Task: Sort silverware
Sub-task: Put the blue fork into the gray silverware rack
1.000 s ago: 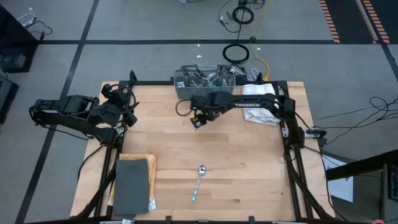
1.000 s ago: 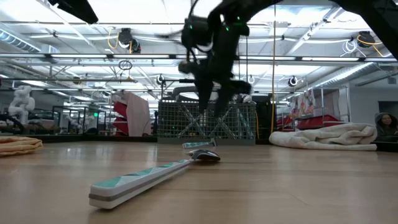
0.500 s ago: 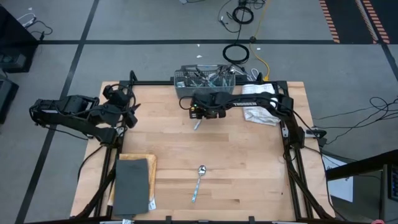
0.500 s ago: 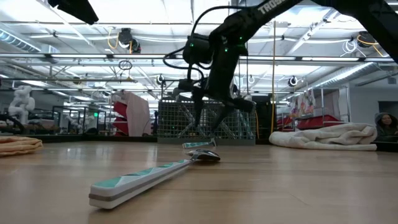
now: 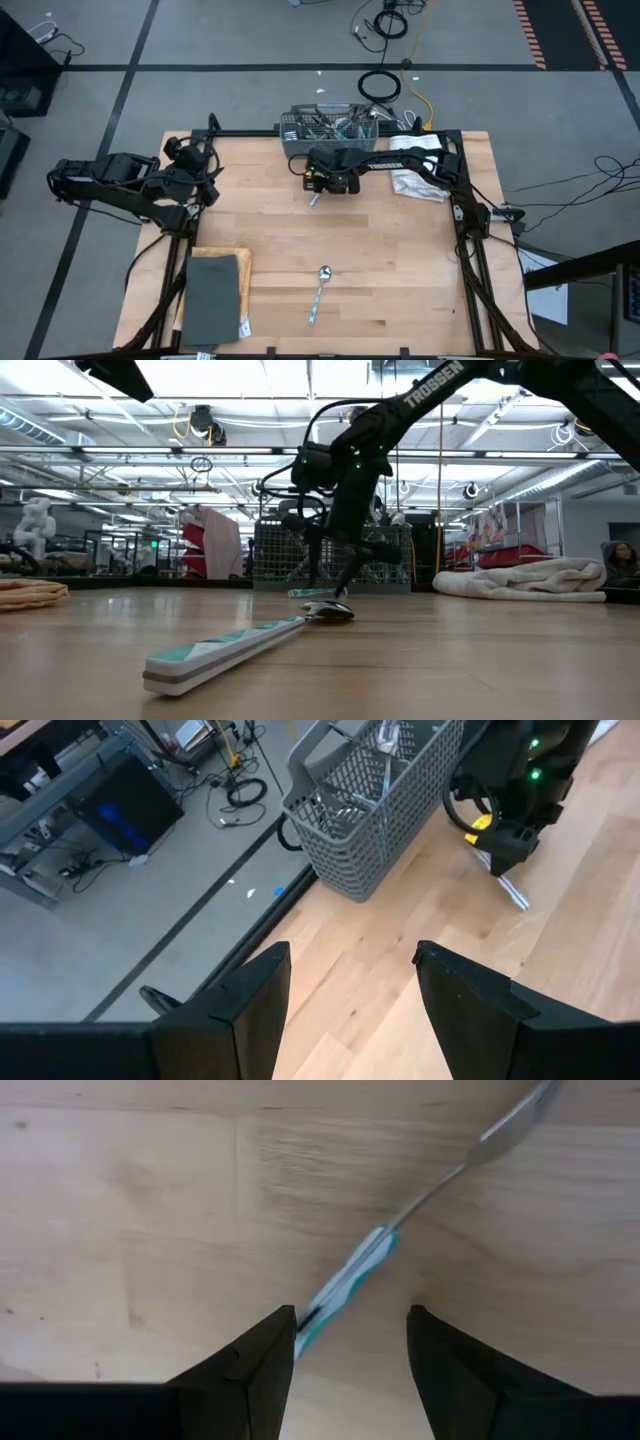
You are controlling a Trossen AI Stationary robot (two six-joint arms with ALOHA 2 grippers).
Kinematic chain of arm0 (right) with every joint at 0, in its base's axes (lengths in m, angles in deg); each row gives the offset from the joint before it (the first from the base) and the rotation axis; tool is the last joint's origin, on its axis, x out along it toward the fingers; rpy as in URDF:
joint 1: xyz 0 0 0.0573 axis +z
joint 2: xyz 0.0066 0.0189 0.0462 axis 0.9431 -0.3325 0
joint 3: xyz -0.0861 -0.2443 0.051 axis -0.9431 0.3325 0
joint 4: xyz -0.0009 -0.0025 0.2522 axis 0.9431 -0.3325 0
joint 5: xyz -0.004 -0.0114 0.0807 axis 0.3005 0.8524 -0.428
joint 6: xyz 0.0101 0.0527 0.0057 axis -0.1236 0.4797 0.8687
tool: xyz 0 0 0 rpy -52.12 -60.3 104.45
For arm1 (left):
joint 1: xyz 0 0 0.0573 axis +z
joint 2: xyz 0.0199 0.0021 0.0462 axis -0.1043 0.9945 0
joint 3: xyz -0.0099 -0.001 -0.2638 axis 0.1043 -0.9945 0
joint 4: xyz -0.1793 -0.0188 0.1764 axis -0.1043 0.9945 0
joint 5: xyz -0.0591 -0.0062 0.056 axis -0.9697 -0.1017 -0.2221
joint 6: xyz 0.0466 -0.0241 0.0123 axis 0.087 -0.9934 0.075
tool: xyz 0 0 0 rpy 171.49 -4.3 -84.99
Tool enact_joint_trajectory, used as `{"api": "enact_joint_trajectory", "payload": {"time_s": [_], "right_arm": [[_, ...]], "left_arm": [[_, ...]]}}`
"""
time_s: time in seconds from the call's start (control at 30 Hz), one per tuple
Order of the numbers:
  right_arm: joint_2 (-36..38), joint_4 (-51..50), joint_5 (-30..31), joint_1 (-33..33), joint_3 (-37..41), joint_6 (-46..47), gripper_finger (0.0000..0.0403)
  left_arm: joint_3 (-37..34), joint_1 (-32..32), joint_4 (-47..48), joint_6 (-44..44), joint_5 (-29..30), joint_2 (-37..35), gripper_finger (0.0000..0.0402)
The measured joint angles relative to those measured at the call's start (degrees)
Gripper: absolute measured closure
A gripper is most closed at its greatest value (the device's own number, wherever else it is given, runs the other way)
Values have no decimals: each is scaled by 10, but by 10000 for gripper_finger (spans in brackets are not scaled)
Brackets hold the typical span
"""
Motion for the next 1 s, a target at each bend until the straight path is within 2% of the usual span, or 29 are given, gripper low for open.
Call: {"api": "enact_joint_trajectory", "payload": {"time_s": [0.13, 0.23, 0.47, 0.7, 0.87, 1.0], "right_arm": [[0, -12, -2, -3, 0, -1, 225], [0, -25, -4, -4, 0, 0, 252], [1, -81, -4, -7, 0, -56, 387], [6, -122, -15, 13, 0, -111, 399], [25, -139, -18, 63, 3, -152, 401], [56, -124, 32, 108, 3, -175, 402]], "left_arm": [[0, 0, 1, 0, 0, 0, 178], [0, 0, 1, 1, 1, 0, 178], [0, 0, 1, 14, 1, 0, 178], [0, 0, 1, 14, 1, 0, 178], [0, 0, 11, 14, 1, 0, 178], [0, 0, 12, 11, 1, 0, 178]]}}
